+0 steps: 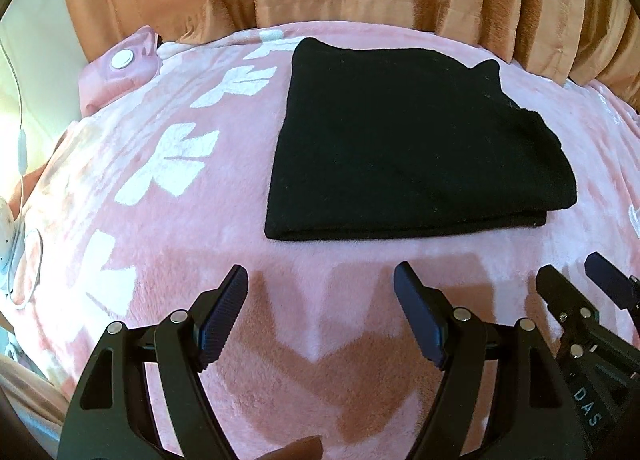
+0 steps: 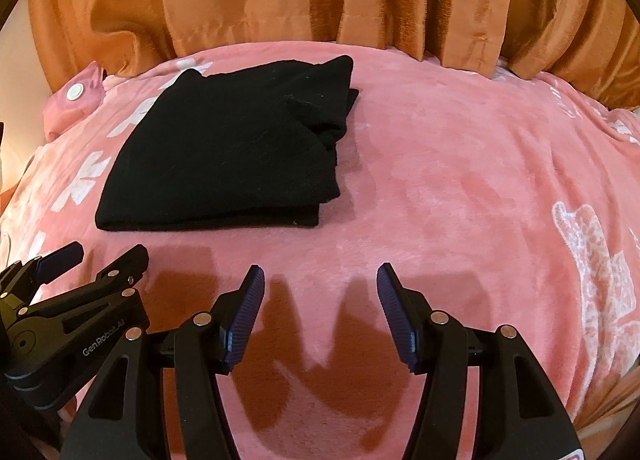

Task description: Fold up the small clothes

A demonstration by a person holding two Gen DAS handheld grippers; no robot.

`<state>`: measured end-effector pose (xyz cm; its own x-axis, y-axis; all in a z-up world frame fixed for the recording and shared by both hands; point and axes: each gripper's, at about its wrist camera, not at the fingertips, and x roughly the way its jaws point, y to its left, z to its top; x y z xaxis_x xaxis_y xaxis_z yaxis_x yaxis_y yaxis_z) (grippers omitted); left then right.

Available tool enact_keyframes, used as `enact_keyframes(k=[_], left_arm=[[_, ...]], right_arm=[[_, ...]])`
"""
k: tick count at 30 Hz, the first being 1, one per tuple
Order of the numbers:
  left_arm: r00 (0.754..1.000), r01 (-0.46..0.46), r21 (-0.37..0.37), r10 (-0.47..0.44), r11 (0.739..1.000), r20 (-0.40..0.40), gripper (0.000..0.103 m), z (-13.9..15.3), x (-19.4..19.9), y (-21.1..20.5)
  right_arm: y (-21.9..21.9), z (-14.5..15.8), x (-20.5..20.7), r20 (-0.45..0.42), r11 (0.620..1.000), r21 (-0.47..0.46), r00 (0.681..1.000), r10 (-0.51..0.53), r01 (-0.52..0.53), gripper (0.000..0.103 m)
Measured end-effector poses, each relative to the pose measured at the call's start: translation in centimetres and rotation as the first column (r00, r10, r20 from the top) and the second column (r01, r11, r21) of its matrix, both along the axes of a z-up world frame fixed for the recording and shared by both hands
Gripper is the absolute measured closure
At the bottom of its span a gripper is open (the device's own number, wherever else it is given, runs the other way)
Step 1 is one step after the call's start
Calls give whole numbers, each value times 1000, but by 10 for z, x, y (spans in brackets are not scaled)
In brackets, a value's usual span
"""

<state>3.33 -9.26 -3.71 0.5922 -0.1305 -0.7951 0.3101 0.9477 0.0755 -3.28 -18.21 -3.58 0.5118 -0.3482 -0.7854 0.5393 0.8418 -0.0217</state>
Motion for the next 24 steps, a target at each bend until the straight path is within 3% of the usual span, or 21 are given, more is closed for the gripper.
enact_keyframes(k=[24], left_arm=[[999,-12,-14,12,1000,-30,30,-2,-4,-5]], right_arm=[[7,1,2,0,1000,4,1000,20,-20,46]])
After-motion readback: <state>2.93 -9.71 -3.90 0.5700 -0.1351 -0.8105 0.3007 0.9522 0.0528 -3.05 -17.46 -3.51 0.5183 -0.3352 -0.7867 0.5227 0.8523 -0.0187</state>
